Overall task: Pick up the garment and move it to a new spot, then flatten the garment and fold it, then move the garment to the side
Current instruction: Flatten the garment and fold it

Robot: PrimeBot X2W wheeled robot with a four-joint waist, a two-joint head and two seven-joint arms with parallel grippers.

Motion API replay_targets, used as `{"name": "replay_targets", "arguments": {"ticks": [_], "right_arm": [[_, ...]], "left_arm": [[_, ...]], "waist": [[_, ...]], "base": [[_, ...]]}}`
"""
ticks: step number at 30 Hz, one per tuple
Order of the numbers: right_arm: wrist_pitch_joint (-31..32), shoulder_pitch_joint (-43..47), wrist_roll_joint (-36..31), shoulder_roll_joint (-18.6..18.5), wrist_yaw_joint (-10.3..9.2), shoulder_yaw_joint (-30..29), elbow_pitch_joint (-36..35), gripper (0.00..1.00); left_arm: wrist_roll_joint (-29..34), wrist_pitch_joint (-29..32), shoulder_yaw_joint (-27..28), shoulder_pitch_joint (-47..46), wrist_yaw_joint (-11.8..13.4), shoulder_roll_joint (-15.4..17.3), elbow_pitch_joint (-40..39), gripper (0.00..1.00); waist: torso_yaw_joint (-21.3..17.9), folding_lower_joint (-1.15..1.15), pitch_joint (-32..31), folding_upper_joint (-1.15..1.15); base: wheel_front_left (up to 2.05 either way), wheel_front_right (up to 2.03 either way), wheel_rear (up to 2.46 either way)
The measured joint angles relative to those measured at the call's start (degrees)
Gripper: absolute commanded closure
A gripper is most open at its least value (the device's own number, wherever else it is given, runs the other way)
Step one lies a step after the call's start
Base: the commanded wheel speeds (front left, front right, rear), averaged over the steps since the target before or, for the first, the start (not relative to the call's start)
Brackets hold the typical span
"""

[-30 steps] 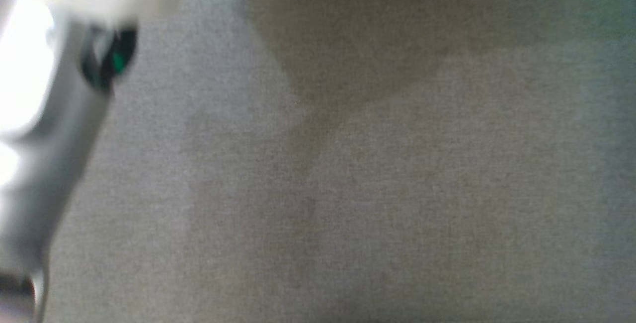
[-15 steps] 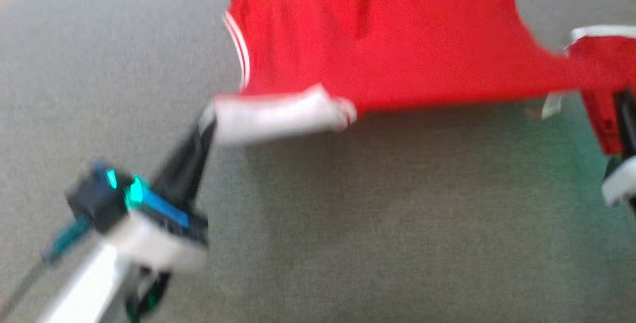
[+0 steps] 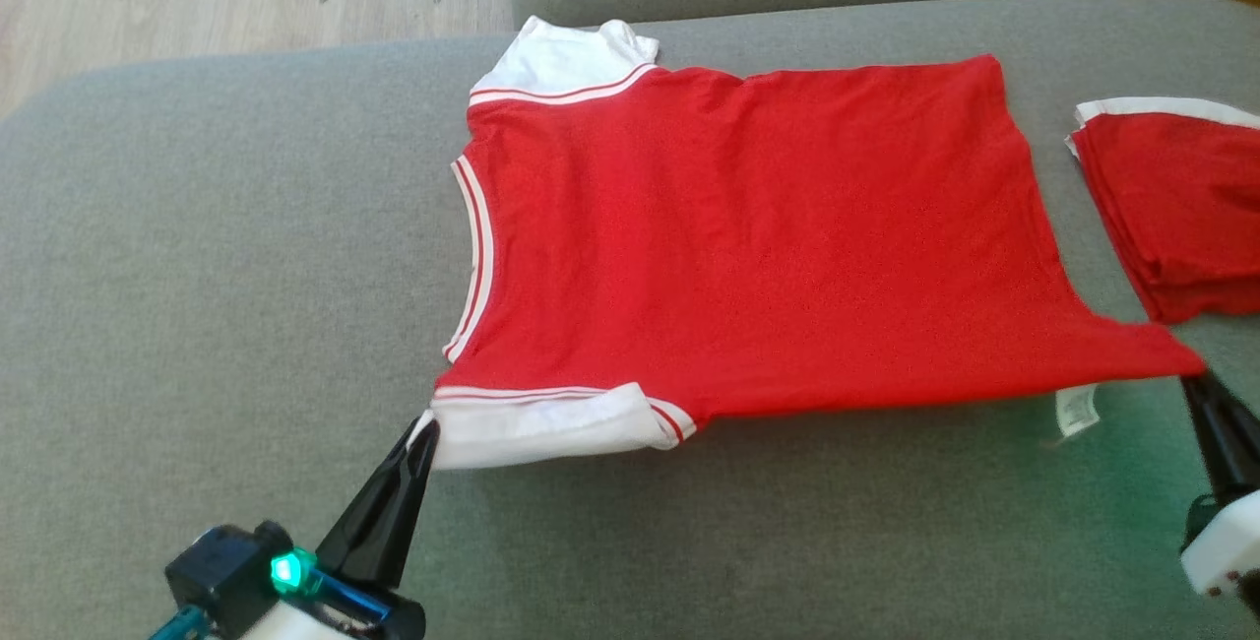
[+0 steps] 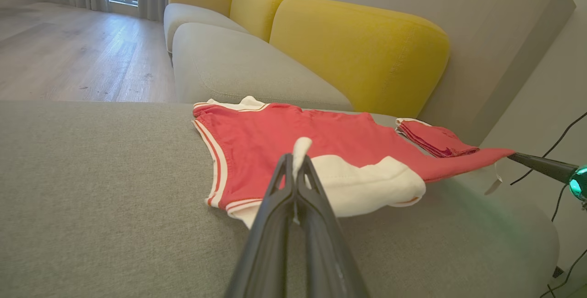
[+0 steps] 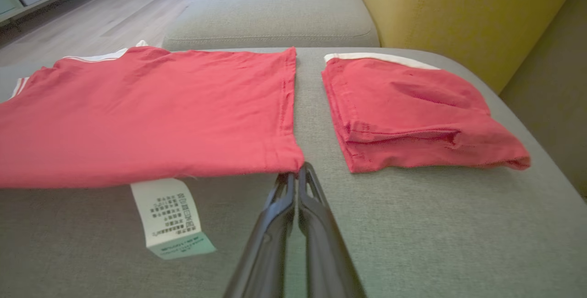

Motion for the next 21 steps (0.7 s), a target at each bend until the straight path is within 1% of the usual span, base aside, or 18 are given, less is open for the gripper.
{"name": "replay_targets", "arguments": {"ticks": [4, 7, 9, 15, 21], "right_arm": [[3.77, 0.99, -1.05, 2.89, 0.0, -1.92, -2.75, 1.0], [5.14, 0.44, -1.81, 3.63, 0.0, -2.3, -2.09, 1.0], [5.6, -0.81, -1.88, 4.26, 0.0, -2.24, -0.7, 1.0], [5.44, -6.87, -1.88, 4.33, 0.0, -1.65, 3.0, 1.0], [5.2, -12.55, -1.35, 3.96, 0.0, 0.18, 5.43, 1.0]], "left_arm": [[0.0, 0.38, -0.03, -0.49, 0.2, -0.68, 0.18, 1.0], [0.0, 0.66, -0.09, -3.46, 0.1, -1.98, 1.48, 1.0], [0.0, 0.66, -0.09, -6.55, -0.4, -3.11, 2.8, 1.0], [0.25, 0.57, -0.19, -15.87, -2.08, -6.32, 8.34, 1.0], [1.08, 0.47, -0.51, -23.74, -3.2, -7.8, 13.9, 1.0]], "waist": [[0.35, 0.01, 1.02, 0.0], [0.63, 0.01, 2.09, 0.0], [0.85, 0.01, 2.9, 0.0], [1.46, 0.02, 5.85, 0.0], [1.24, 0.02, 9.02, 0.0]], "base": [[0.0, 0.0, 0.0], [0.0, 0.0, 0.0], [0.0, 0.0, 0.0], [0.0, 0.0, 0.0], [0.0, 0.0, 0.0]]}}
